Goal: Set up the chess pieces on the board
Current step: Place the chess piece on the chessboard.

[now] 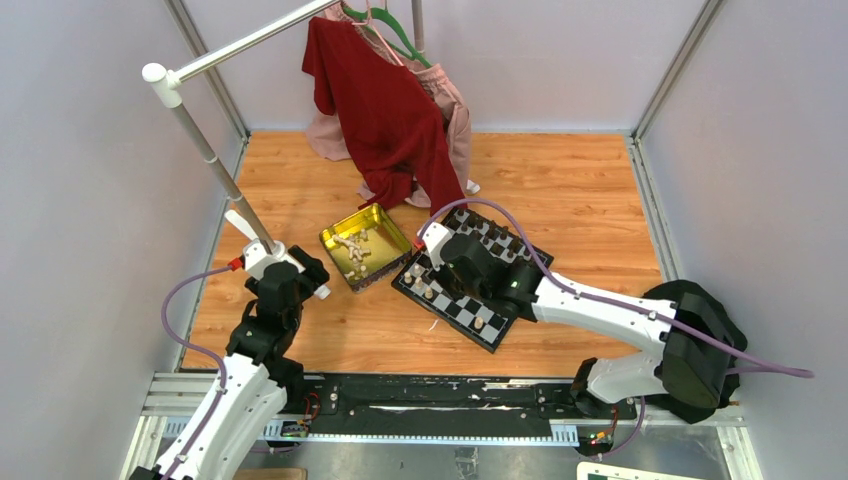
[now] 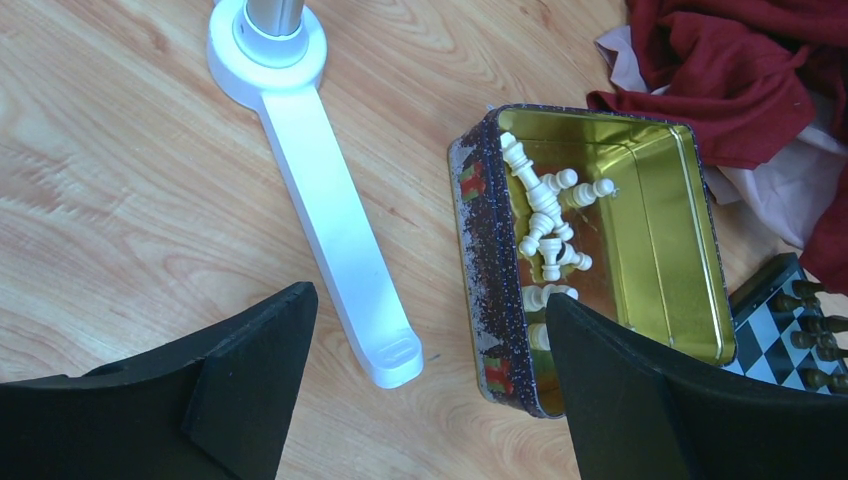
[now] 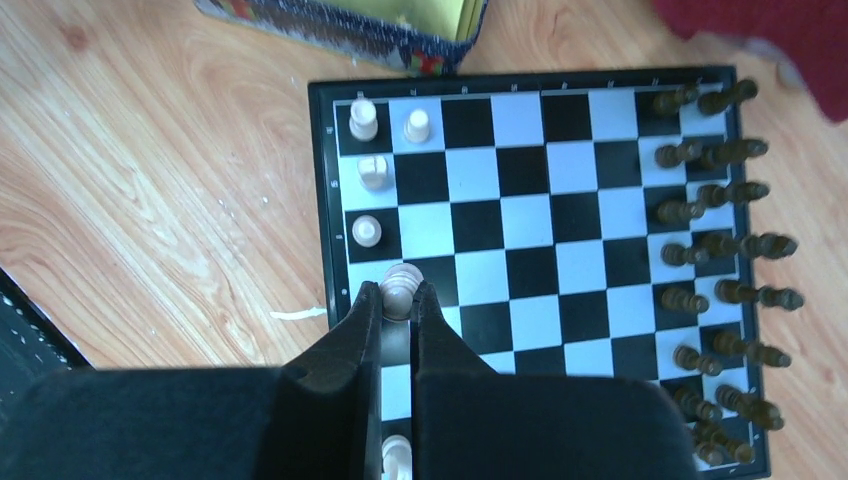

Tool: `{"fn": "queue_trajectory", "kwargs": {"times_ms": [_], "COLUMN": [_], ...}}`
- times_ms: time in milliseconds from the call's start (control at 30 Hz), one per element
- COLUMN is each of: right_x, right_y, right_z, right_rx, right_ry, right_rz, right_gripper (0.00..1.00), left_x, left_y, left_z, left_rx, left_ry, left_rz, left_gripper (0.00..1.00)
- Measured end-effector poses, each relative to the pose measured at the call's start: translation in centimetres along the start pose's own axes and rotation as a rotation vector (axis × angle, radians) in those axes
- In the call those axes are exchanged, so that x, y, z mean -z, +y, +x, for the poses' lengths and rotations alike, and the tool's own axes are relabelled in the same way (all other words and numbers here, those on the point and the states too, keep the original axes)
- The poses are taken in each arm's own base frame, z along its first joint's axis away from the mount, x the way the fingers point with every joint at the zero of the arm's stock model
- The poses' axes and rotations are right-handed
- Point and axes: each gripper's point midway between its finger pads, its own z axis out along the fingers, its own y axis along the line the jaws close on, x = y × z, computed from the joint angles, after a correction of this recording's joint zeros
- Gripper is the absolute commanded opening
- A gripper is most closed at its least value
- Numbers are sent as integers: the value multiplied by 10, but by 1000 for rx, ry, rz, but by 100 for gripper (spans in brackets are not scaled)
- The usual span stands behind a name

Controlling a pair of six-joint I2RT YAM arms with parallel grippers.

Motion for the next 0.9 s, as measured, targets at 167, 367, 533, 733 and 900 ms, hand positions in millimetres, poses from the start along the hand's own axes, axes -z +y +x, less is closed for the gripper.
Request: {"fn": "queue_trajectory", "kwargs": {"times_ms": [167,367,533,733,900], "right_x": [-3,-11,-20,-29,-33], "right_y": [1,3,6,11,14], "right_z": [26,41,51,59,61], "right_rx": [-26,-43,-46,-57,-61], "right_ry": [57,95,120,138,139], "right_rz": [12,18,17,9,-2], "right_gripper": [0,0,0,0,0], "left_x": [-1,-1,-1,-3,-3], "left_y": [-1,-1,-3,-4,-5], "left_z": [0,2,1,1,1], "left_rx": [0,-2,-1,1,2], "left_ry": [1,8,7,6,7], "left_rz": [3,3,8,13,17], "left_gripper": [90,90,90,90,90]}}
